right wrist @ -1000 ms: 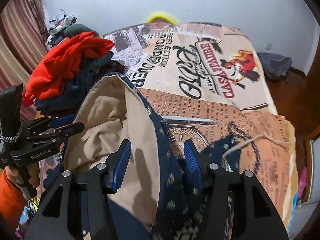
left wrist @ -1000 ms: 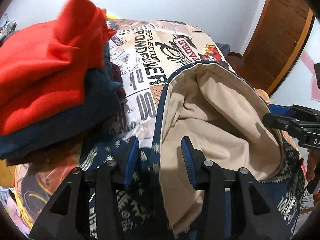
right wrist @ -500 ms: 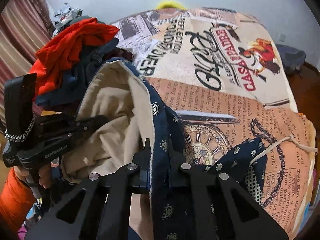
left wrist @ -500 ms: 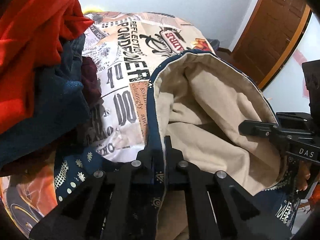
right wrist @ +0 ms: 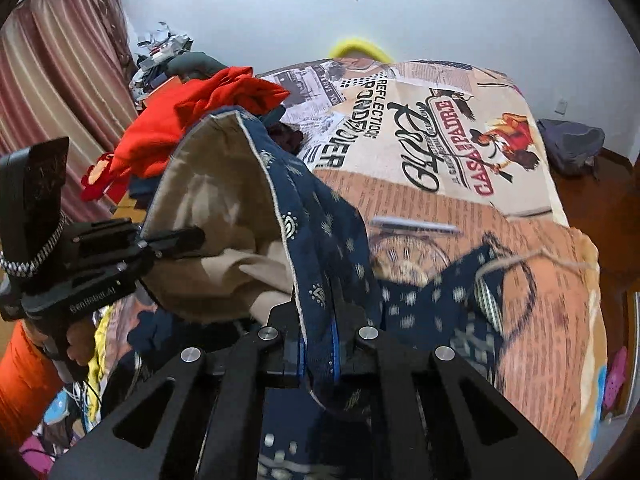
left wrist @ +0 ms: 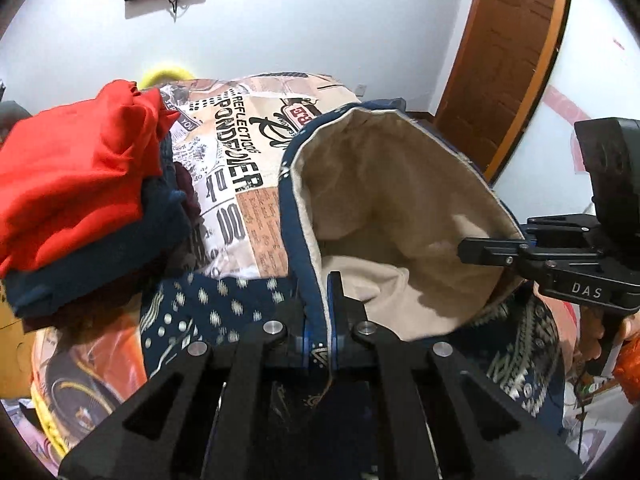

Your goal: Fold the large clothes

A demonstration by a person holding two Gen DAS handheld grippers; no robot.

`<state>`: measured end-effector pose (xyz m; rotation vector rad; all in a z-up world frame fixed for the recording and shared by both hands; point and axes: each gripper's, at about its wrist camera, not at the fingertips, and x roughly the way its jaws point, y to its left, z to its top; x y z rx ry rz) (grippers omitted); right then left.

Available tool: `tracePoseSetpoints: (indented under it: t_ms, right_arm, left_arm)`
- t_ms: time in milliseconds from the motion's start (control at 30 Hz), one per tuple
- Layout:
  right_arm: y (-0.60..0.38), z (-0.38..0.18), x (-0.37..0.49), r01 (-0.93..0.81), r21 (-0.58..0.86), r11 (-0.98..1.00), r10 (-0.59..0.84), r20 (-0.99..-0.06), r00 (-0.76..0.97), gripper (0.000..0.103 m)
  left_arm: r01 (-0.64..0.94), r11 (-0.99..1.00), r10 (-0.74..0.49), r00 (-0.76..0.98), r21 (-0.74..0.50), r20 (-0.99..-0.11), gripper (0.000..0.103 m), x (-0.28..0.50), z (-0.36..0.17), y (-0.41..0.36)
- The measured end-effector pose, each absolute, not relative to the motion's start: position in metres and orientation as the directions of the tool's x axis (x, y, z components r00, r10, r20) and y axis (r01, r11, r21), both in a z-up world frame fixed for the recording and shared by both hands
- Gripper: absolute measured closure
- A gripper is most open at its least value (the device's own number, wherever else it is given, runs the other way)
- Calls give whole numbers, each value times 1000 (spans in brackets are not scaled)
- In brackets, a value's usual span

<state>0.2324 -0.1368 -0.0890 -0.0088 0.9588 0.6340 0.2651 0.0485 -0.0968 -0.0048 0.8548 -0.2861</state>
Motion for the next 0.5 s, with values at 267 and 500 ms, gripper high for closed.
tracePoseSetpoints:
  t_ms: [267, 500]
  right_arm:
    - [-161, -96, 190, -459, 312, 832, 505, -768, 394, 95]
    - [-168, -117, 156, -450, 304, 840, 481, -800, 358, 90]
  left_arm:
    - [231, 958, -277, 585, -171, -762, 97, 205, -111, 55]
    - [195, 968, -238, 504, -159, -830, 97, 166, -144, 67]
